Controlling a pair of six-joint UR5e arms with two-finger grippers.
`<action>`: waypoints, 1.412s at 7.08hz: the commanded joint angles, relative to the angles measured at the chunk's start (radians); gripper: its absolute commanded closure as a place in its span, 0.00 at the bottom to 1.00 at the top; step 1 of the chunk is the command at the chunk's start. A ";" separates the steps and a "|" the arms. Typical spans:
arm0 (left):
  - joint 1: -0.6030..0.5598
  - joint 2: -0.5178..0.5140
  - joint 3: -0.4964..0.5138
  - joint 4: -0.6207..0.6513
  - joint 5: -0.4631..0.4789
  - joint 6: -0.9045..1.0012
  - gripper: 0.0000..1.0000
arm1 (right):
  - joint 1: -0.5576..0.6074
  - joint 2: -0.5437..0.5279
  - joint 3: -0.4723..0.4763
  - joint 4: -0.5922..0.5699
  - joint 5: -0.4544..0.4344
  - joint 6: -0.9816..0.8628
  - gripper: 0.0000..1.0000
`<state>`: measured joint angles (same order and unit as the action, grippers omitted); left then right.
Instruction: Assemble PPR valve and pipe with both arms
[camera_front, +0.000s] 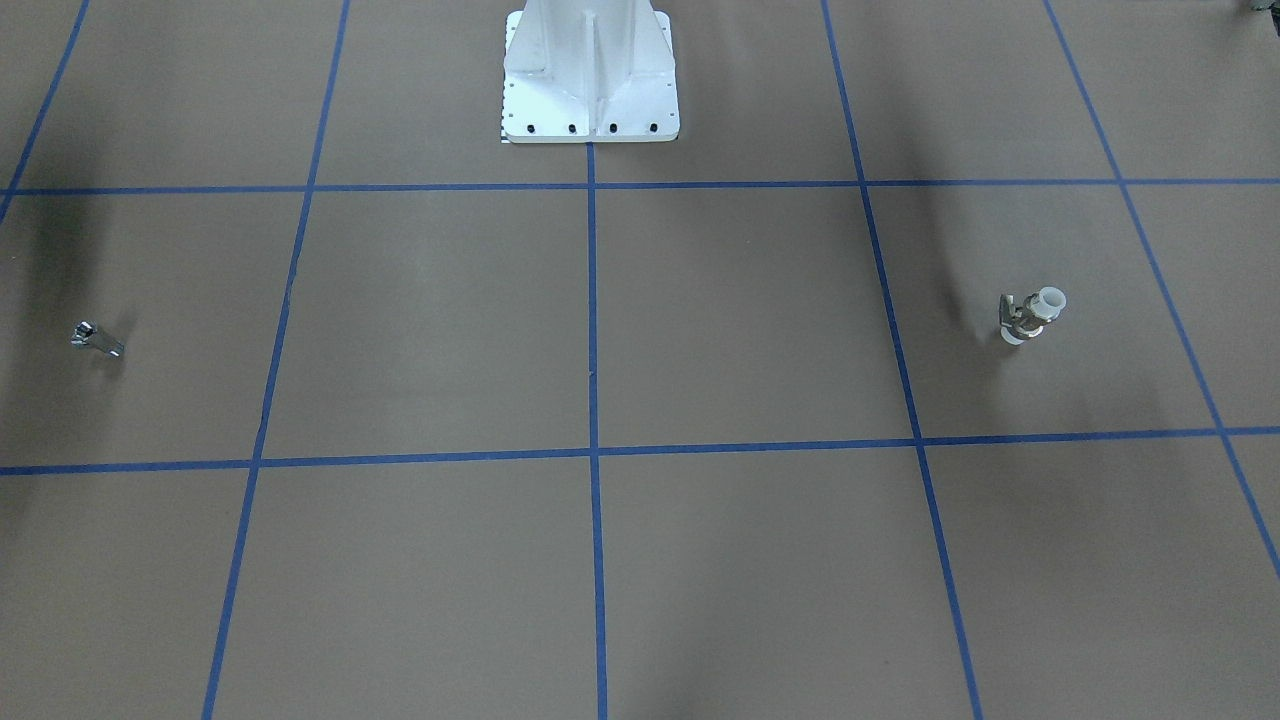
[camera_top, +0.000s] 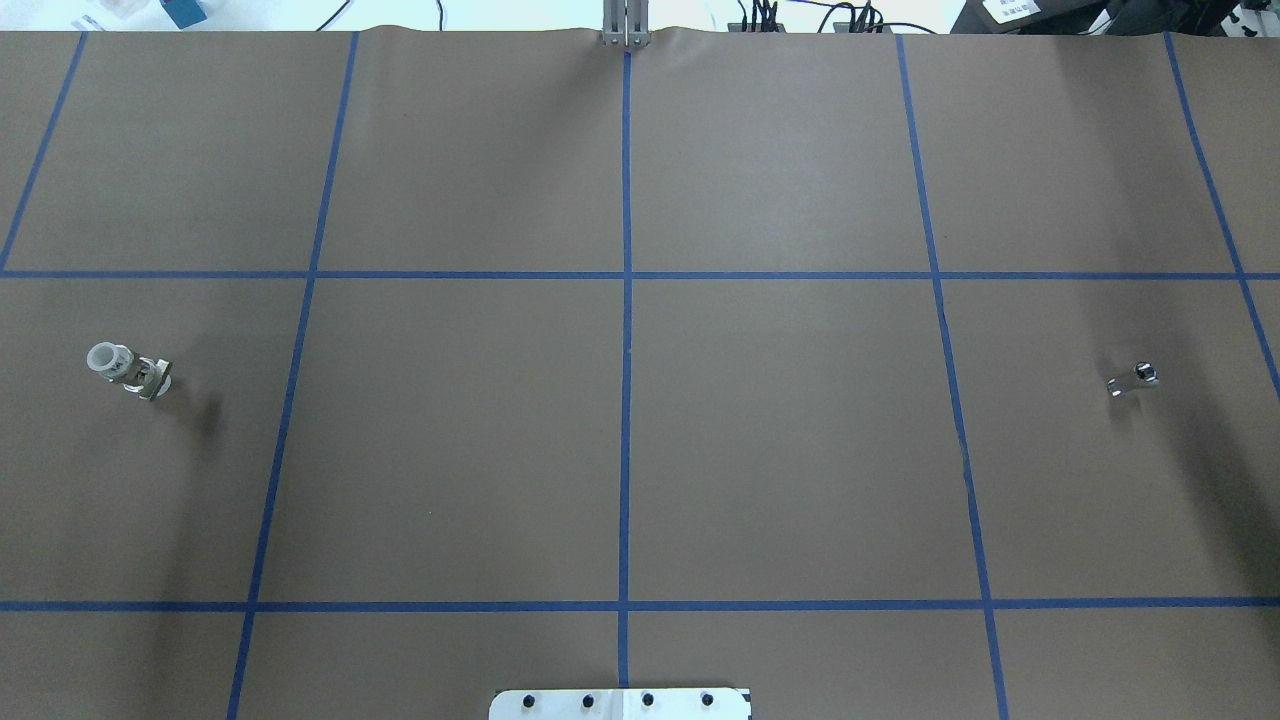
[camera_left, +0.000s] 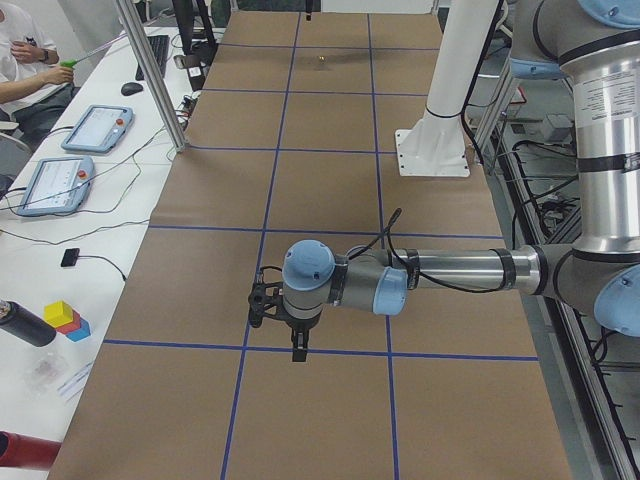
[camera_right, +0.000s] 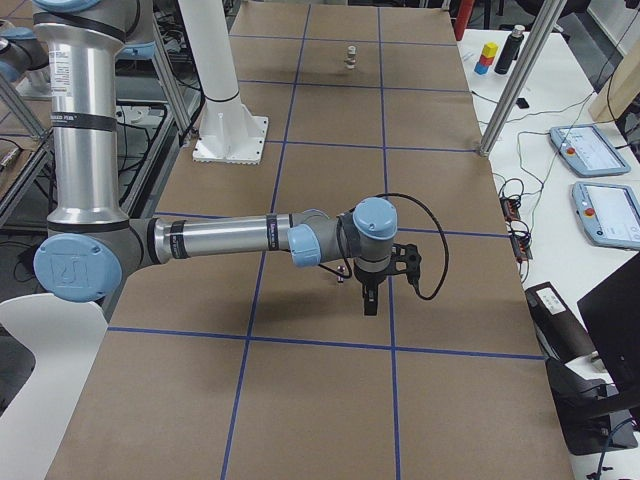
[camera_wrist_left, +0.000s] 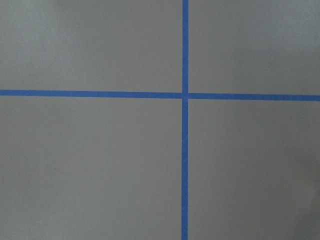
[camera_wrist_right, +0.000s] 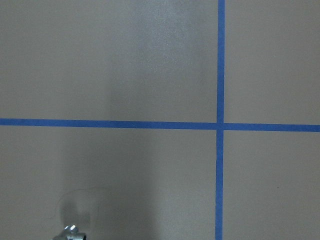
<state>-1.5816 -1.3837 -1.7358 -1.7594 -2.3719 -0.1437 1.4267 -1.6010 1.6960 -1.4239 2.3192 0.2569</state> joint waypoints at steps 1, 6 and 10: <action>0.000 0.002 -0.005 0.001 -0.006 -0.002 0.00 | -0.002 -0.007 -0.004 0.022 0.000 -0.004 0.01; 0.220 -0.023 -0.045 -0.153 0.002 -0.308 0.00 | -0.037 -0.005 -0.001 0.028 0.052 0.002 0.00; 0.480 -0.070 -0.159 -0.173 0.138 -0.625 0.01 | -0.051 -0.005 0.002 0.030 0.054 -0.001 0.00</action>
<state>-1.1587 -1.4362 -1.8797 -1.9343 -2.2556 -0.7207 1.3782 -1.6057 1.6977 -1.3946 2.3730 0.2586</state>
